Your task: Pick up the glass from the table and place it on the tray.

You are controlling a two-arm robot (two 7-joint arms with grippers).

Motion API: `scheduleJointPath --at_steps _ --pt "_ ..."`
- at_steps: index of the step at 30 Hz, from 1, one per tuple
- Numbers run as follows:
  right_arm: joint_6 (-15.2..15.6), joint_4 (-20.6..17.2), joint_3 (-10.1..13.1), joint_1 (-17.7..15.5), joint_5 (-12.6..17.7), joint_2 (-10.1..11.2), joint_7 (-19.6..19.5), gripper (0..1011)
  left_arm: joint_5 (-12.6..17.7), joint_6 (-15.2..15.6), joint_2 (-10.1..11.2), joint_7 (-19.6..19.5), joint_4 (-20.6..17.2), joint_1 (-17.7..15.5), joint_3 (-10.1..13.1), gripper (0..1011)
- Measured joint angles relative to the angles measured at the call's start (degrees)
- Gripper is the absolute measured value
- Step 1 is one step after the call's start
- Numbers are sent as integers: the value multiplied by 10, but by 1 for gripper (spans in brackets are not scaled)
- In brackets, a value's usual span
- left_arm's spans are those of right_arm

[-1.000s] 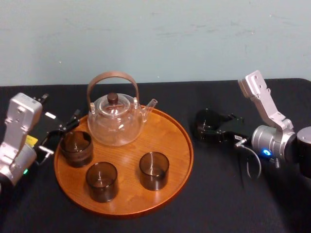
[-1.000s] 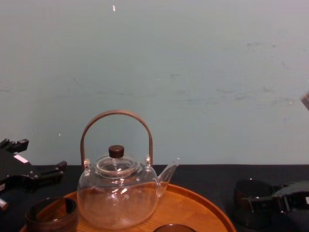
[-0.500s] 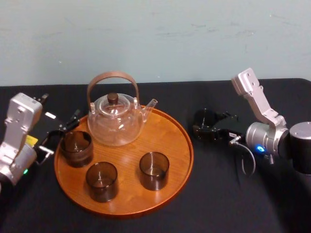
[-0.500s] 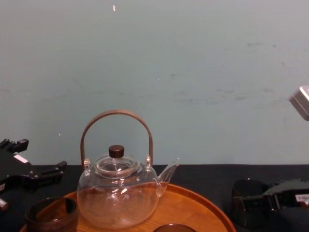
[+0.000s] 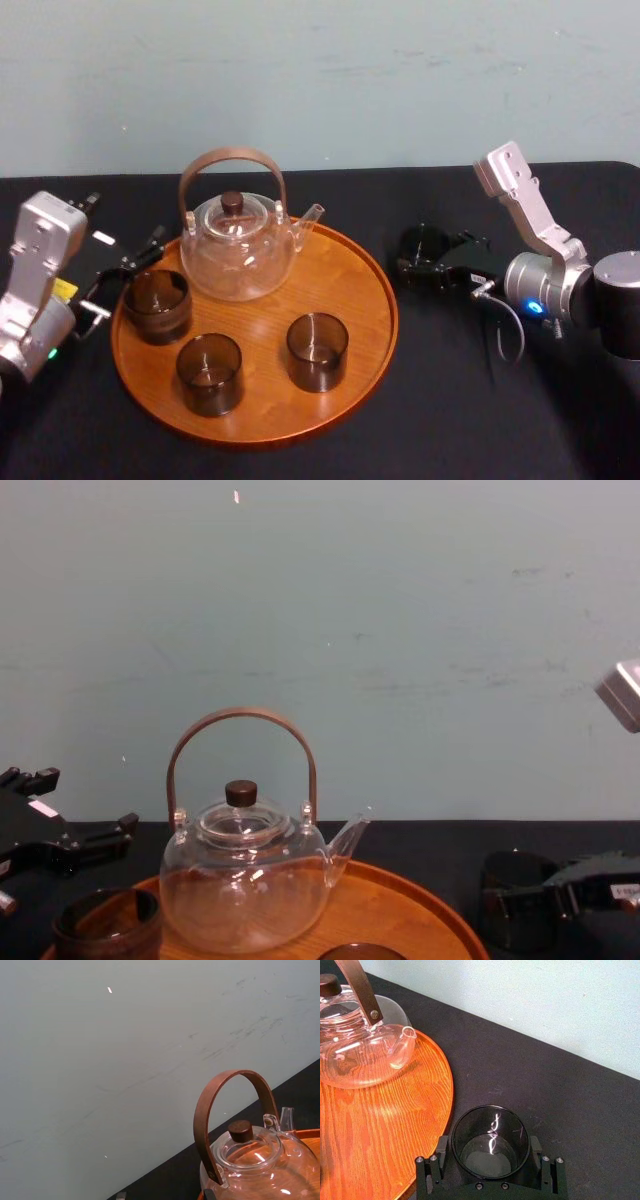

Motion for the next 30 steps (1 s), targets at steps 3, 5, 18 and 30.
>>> scheduleJointPath --at_steps 3,5,18,30 --pt "0 0 0 0 1 0 0 964 0 0 0 0 0 0 0 1001" --pt "0 -1 0 0 1 0 0 915 0 0 0 0 0 0 0 1001" --pt "0 -1 1 -1 2 1 0 898 0 0 0 0 0 0 0 1001" --pt "0 -21 9 -11 11 9 9 898 0 0 0 0 0 0 0 1001"
